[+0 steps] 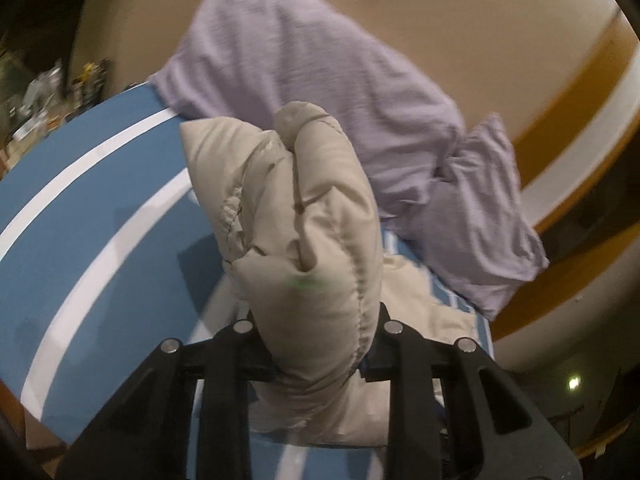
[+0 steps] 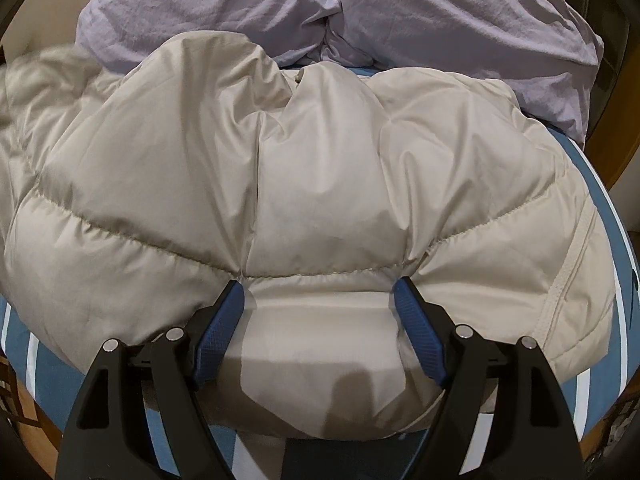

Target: Fold large clothes

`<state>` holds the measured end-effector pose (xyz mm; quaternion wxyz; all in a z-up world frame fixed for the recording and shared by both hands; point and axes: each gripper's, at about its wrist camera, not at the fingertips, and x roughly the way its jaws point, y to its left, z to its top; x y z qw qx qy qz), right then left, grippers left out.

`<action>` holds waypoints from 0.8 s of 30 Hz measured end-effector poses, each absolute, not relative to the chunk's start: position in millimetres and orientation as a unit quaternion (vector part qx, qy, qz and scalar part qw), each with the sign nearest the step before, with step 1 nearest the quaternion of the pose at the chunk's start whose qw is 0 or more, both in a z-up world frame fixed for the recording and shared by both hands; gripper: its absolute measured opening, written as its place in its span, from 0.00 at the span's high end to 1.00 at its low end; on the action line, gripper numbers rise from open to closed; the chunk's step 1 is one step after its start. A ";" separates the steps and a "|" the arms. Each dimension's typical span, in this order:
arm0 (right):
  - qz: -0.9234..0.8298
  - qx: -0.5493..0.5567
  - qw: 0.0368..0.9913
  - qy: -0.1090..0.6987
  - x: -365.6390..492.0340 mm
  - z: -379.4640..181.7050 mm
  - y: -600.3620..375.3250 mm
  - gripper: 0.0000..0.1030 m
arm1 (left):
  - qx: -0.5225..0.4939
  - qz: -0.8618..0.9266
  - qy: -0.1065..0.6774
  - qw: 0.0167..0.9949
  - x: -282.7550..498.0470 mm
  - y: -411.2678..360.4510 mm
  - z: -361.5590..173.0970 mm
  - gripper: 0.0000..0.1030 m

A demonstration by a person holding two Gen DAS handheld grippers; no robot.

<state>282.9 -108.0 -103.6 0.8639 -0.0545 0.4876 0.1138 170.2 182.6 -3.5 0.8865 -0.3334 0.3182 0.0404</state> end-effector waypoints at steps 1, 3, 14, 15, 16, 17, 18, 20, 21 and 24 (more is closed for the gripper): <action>0.114 -0.055 0.864 0.487 282.6 -103.5 -108.3 0.23 | -0.327 0.027 0.314 0.891 172.5 173.2 4.4 0.74; 0.115 -0.056 0.864 0.487 282.2 -103.0 -109.4 0.23 | -0.313 0.004 0.308 0.898 176.3 156.2 16.3 0.74; 0.126 -0.050 0.867 0.480 274.3 -94.9 -121.1 0.24 | -0.242 -0.104 0.310 0.914 204.7 66.9 46.9 0.74; 0.126 -0.048 0.867 0.479 273.5 -94.2 -123.5 0.24 | -0.237 -0.112 0.312 0.913 207.9 60.2 47.4 0.74; 0.126 -0.045 0.869 0.477 272.6 -92.2 -126.6 0.24 | -0.231 -0.121 0.315 0.913 211.1 51.5 48.0 0.74; 0.125 -0.043 0.870 0.475 270.9 -91.1 -128.8 0.24 | -0.226 -0.129 0.317 0.912 214.6 44.2 48.4 0.74; 0.124 -0.039 0.872 0.471 269.5 -88.8 -132.5 0.24 | -0.222 -0.136 0.320 0.911 216.4 37.9 47.9 0.74; 0.115 -0.035 0.877 0.465 266.7 -84.6 -141.1 0.24 | -0.211 -0.151 0.326 0.909 222.7 22.5 46.6 0.74; 0.109 -0.033 0.879 0.462 265.1 -83.1 -145.1 0.24 | -0.207 -0.156 0.329 0.908 226.1 16.2 45.8 0.74; 0.086 -0.029 0.884 0.458 262.4 -80.3 -161.9 0.24 | -0.195 -0.174 0.340 0.904 237.5 -2.8 41.7 0.74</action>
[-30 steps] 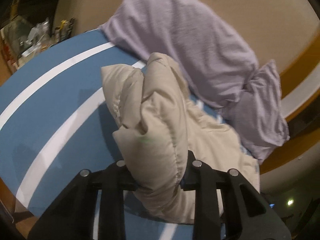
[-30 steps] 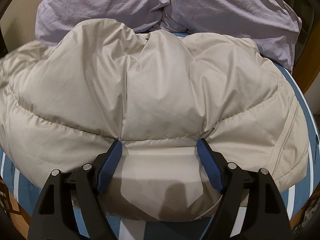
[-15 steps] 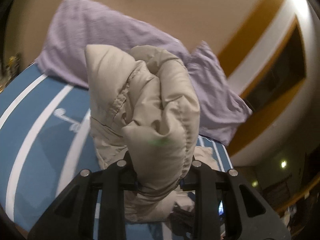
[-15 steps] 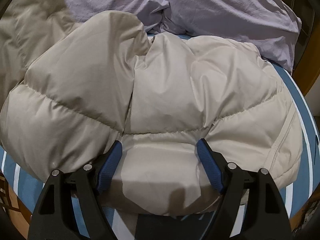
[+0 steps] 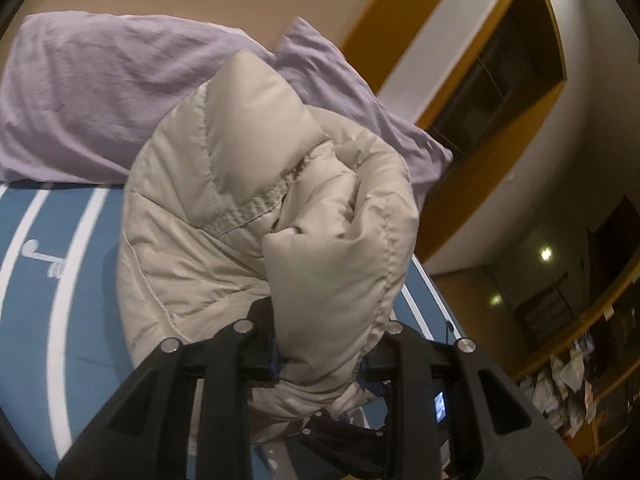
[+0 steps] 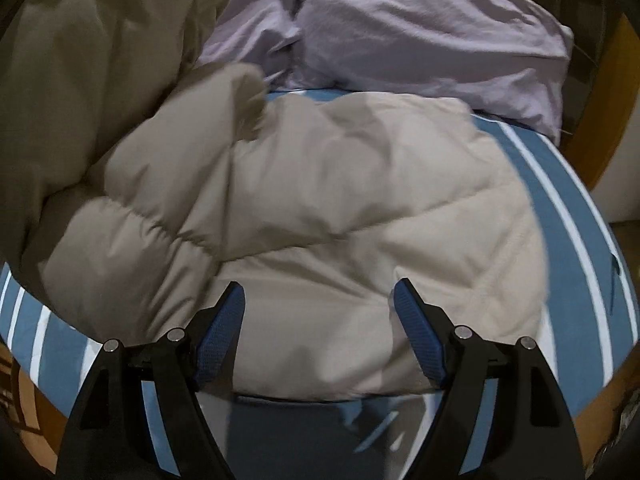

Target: Fold large clothes

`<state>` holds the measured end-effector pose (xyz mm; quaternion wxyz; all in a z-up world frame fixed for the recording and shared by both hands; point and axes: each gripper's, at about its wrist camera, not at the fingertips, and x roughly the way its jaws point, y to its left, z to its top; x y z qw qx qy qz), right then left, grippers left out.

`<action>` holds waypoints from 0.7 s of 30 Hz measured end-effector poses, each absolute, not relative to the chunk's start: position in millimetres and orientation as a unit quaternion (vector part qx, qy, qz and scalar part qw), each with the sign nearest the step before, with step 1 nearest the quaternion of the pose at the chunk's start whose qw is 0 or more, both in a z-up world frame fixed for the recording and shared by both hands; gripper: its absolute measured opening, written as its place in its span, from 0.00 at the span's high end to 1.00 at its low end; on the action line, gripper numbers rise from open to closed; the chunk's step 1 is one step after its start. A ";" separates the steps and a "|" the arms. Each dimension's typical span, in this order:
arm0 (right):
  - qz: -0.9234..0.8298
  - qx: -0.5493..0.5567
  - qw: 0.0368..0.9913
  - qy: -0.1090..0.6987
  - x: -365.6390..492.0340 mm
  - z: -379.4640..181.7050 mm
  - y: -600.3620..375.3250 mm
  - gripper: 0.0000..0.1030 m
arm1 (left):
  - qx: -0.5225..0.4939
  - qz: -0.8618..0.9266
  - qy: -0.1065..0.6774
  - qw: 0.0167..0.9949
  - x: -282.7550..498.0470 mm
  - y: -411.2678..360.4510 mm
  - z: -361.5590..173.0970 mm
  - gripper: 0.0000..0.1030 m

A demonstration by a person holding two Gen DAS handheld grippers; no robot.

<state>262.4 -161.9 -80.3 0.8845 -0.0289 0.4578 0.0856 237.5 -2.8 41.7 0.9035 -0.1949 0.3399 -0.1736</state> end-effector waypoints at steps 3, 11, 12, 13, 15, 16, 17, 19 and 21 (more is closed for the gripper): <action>0.062 -0.017 0.886 0.459 259.6 -80.2 -181.4 0.24 | -0.185 -0.189 0.351 0.898 248.2 -20.0 36.1 0.74; 0.008 0.015 0.890 0.456 246.6 -80.8 -226.0 0.24 | -0.152 -0.221 0.386 0.883 268.4 -68.4 13.8 0.74; 0.001 0.018 0.890 0.456 245.0 -81.3 -230.5 0.24 | -0.148 -0.224 0.391 0.880 270.7 -74.1 10.6 0.74; -0.005 0.023 0.889 0.457 243.4 -82.1 -235.4 0.24 | -0.143 -0.229 0.397 0.877 273.0 -81.9 6.3 0.74; -0.016 0.031 0.888 0.459 240.9 -84.5 -243.6 0.24 | -0.131 -0.238 0.409 0.871 277.2 -95.7 -2.6 0.74; -0.021 0.036 0.887 0.460 240.0 -85.9 -248.4 0.24 | -0.125 -0.241 0.413 0.869 278.4 -103.6 -6.1 0.74; -0.027 0.039 0.886 0.461 237.3 -86.8 -252.7 0.24 | -0.118 -0.245 0.418 0.867 280.7 -110.4 -9.6 0.74; -0.036 0.048 0.885 0.461 233.5 -88.0 -261.9 0.24 | -0.103 -0.253 0.430 0.861 284.8 -126.2 -17.8 0.74; -0.048 0.054 0.884 0.462 229.7 -89.1 -268.9 0.24 | -0.084 -0.260 0.443 0.854 290.4 -144.6 -27.6 0.74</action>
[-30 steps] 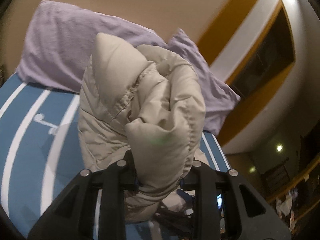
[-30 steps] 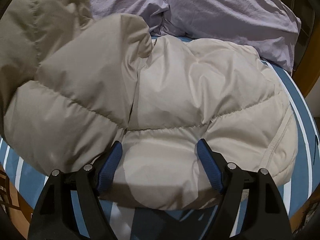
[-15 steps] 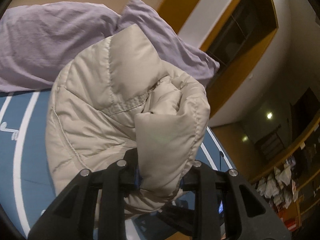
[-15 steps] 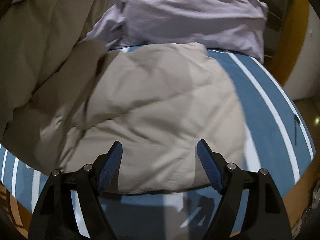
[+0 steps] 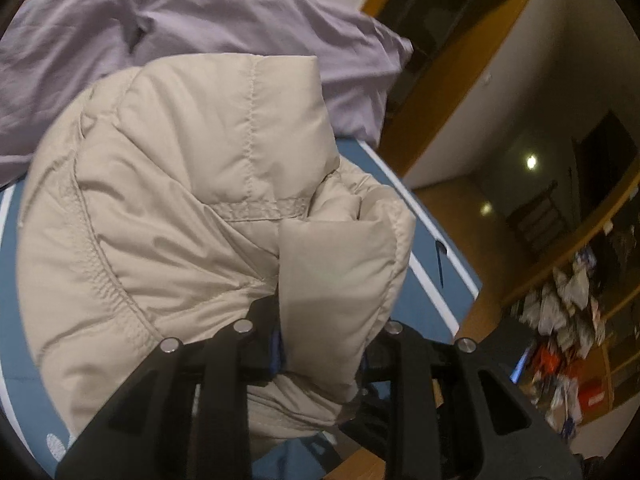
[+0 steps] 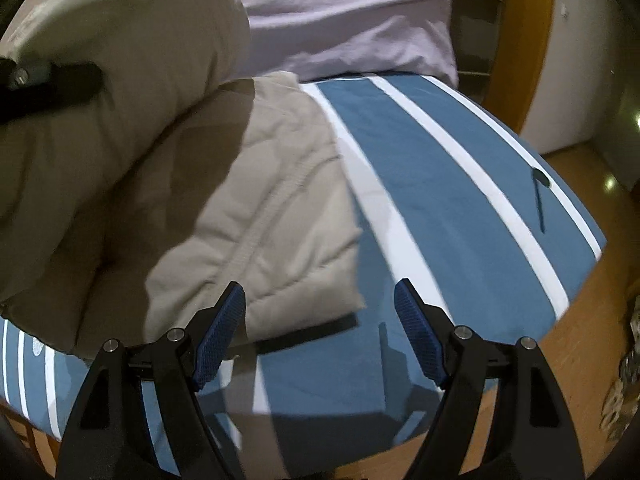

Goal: Fold large clothes
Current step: 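Open the left tool and release the jacket onto the bed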

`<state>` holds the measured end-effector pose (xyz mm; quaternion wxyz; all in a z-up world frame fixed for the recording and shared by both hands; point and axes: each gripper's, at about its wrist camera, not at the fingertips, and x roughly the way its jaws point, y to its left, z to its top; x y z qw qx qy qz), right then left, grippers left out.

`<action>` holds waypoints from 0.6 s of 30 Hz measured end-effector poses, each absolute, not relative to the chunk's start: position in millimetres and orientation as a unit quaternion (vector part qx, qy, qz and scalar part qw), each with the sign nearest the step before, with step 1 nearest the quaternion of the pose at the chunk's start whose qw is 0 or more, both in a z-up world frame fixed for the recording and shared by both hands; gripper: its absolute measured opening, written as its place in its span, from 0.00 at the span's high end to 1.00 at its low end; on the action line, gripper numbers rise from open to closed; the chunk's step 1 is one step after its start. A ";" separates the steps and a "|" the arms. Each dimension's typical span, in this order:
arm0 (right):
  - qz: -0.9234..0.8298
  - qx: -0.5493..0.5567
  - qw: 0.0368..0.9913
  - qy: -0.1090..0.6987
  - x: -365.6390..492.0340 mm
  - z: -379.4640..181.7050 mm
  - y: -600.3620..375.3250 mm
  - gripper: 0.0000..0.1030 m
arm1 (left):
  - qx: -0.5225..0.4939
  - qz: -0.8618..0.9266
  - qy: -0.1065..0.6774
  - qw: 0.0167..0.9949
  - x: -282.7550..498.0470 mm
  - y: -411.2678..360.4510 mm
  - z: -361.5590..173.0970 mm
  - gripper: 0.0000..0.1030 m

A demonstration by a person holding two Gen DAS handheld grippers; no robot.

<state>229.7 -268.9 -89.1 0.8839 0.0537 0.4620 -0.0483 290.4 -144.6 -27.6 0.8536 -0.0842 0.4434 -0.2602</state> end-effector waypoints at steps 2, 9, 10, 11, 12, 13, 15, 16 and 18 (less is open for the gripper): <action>-0.059 0.062 0.883 0.462 227.3 -90.5 -277.1 0.24 | -0.072 -0.266 0.452 0.848 293.0 -158.7 -33.8 0.74; -0.100 0.081 0.877 0.464 216.9 -92.0 -301.8 0.24 | -0.031 -0.272 0.464 0.842 295.4 -183.7 -42.2 0.71; -0.104 0.084 0.877 0.462 216.5 -90.7 -305.3 0.23 | -0.025 -0.270 0.461 0.845 293.8 -182.8 -38.1 0.67; -0.107 0.085 0.877 0.461 216.6 -89.4 -307.5 0.23 | -0.021 -0.267 0.458 0.848 292.6 -181.2 -33.5 0.65; -0.110 0.087 0.877 0.459 217.3 -87.1 -309.9 0.24 | -0.017 -0.264 0.454 0.851 291.9 -179.2 -28.3 0.61; -0.111 0.088 0.878 0.456 218.8 -83.9 -311.8 0.24 | -0.016 -0.263 0.451 0.853 289.6 -177.9 -24.8 0.59; -0.113 0.087 0.882 0.450 220.5 -77.0 -314.3 0.24 | -0.015 -0.261 0.443 0.858 283.1 -172.2 -13.7 0.51; -0.113 0.087 0.884 0.445 220.7 -72.2 -314.4 0.23 | -0.016 -0.259 0.437 0.861 280.4 -167.4 -6.9 0.49; -0.112 0.086 0.891 0.431 224.7 -59.2 -314.5 0.24 | -0.020 -0.257 0.424 0.868 274.7 -158.4 6.4 0.41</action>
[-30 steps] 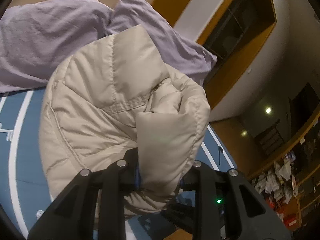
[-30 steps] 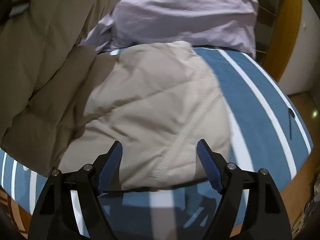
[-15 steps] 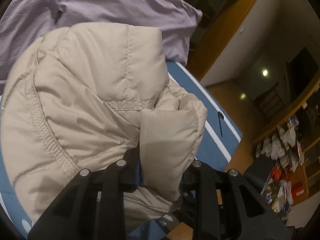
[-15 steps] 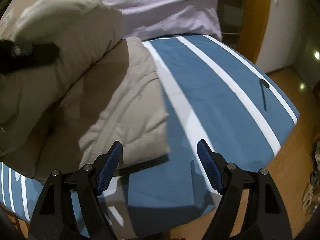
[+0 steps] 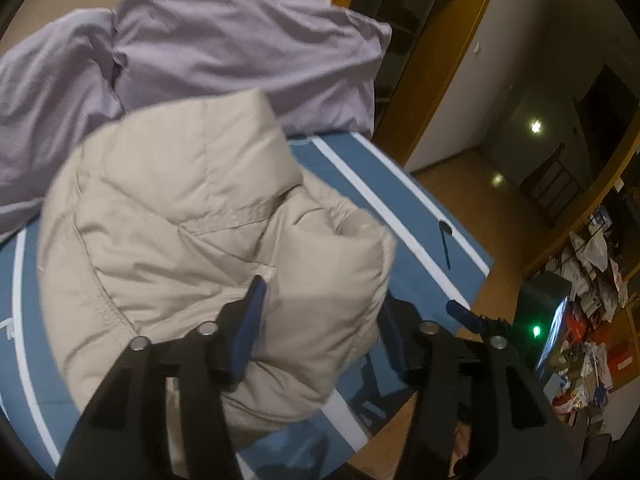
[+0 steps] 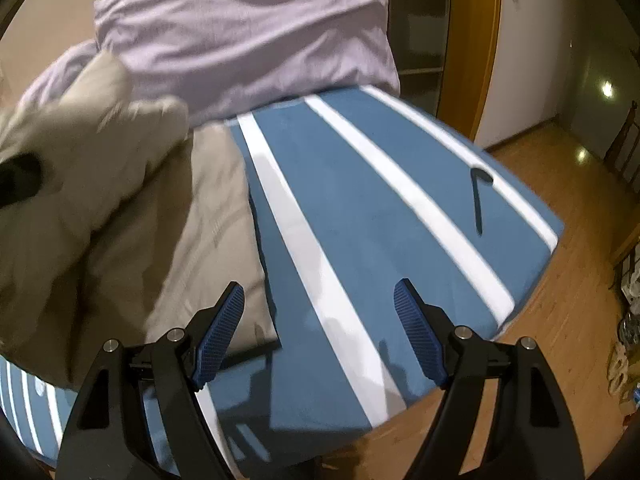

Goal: Fold large clothes
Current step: 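Open the left tool and release the jacket onto the bed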

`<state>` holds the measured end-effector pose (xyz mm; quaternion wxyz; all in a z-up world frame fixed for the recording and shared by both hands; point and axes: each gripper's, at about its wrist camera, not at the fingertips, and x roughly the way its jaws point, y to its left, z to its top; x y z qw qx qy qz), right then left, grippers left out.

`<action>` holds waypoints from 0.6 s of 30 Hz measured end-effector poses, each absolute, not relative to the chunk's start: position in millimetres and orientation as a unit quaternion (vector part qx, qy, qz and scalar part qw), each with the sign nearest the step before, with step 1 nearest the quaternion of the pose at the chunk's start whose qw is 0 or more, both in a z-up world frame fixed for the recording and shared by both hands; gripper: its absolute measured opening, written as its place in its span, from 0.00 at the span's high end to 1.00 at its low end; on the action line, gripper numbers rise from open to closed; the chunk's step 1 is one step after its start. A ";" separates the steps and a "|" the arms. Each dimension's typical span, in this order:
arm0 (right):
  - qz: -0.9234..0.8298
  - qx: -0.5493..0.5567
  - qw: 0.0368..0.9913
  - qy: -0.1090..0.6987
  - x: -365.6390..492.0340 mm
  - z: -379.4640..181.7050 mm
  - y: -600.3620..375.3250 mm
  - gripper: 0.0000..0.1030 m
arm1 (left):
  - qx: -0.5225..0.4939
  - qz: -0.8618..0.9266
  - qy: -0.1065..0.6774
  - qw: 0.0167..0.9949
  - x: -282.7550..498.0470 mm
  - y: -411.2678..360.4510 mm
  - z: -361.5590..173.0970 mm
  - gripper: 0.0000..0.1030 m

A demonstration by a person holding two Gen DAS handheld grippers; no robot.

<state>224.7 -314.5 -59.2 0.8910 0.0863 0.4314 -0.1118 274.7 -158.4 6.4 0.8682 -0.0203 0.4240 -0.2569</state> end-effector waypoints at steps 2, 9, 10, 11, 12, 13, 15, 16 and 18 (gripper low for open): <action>-0.108 0.087 0.897 0.420 228.3 -47.1 -313.5 0.24 | -0.024 -0.254 0.410 0.876 270.5 -147.8 17.7 0.37; -0.088 0.082 0.915 0.386 249.0 -8.8 -307.1 0.24 | -0.047 -0.194 0.382 0.902 271.2 -89.0 39.0 0.33; -0.084 0.083 0.917 0.380 251.4 -2.2 -305.8 0.24 | -0.050 -0.180 0.385 0.904 274.7 -79.3 37.2 0.33; -0.080 0.084 0.919 0.376 252.7 3.1 -304.3 0.24 | -0.054 -0.169 0.388 0.905 277.1 -70.6 35.7 0.33; -0.077 0.085 0.921 0.373 252.9 6.7 -303.0 0.23 | -0.061 -0.150 0.394 0.905 283.0 -58.4 29.8 0.33; -0.072 0.086 0.922 0.369 254.9 11.9 -302.0 0.23 | -0.065 -0.138 0.399 0.904 285.7 -51.1 26.5 0.33; -0.067 0.086 0.925 0.365 256.3 18.3 -299.6 0.23 | -0.082 -0.110 0.413 0.900 294.2 -34.2 15.4 0.33; -0.064 0.086 0.925 0.363 258.2 21.8 -298.8 0.23 | -0.093 -0.100 0.420 0.897 298.4 -26.6 9.6 0.33; -0.055 0.091 0.926 0.363 260.1 25.9 -297.3 0.24 | -0.106 -0.084 0.434 0.891 304.9 -15.9 -2.0 0.33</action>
